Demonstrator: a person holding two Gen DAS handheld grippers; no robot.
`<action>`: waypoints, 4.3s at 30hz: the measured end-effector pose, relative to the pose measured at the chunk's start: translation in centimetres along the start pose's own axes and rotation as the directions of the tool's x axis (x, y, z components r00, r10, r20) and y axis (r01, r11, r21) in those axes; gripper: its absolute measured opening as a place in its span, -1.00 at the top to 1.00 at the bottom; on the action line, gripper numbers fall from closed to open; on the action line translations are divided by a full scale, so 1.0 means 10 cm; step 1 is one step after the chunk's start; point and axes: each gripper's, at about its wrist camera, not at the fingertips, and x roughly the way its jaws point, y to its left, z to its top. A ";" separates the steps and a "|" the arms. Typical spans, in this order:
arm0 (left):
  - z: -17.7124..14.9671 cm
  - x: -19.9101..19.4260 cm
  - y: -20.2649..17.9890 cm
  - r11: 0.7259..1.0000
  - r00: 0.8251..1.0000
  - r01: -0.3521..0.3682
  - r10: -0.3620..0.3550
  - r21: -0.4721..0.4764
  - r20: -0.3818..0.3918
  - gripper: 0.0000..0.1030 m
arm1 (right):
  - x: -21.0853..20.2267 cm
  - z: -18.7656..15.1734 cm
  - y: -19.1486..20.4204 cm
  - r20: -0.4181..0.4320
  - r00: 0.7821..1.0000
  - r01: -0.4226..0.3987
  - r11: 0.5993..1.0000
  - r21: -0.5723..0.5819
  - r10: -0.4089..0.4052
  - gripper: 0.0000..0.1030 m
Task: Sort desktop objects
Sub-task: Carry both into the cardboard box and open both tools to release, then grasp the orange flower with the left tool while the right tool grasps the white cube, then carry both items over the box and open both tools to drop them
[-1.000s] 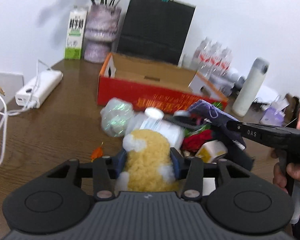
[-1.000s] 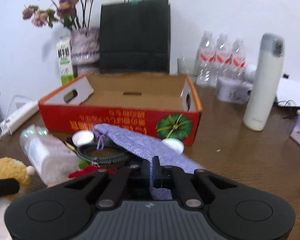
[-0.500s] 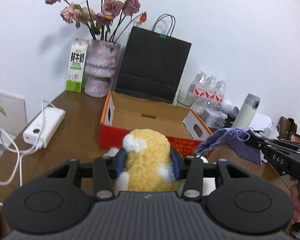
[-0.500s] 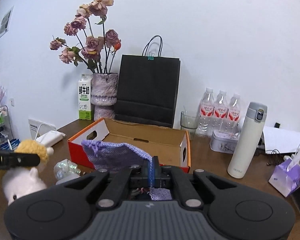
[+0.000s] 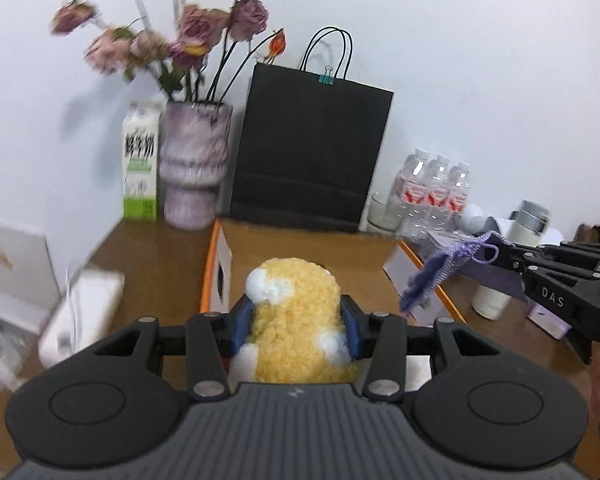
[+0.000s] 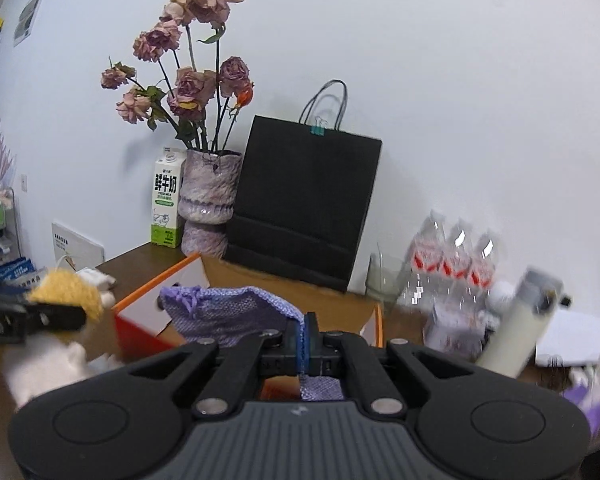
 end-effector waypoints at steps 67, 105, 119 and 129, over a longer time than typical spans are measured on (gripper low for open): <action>-1.95 -0.35 0.04 0.998 0.994 -0.069 0.069 0.002 -0.082 -1.00 | -0.58 -1.94 0.43 -0.160 0.984 -0.017 0.947 0.320 0.072 -0.62; -1.69 -0.68 -0.16 0.996 0.994 0.089 -0.088 0.020 -0.061 0.75 | -1.03 -1.67 0.48 -0.085 0.994 -0.044 0.970 0.238 0.065 0.07; -0.41 -0.09 -0.03 0.996 0.995 0.087 -0.085 0.027 -0.057 0.75 | -0.70 -0.88 -0.07 -0.040 0.997 -0.054 0.949 0.310 0.069 0.07; 0.20 1.58 0.20 0.999 0.936 -0.023 0.032 0.028 -0.350 0.75 | 1.34 -0.08 -0.47 -0.424 0.889 -0.060 0.961 0.270 0.175 0.07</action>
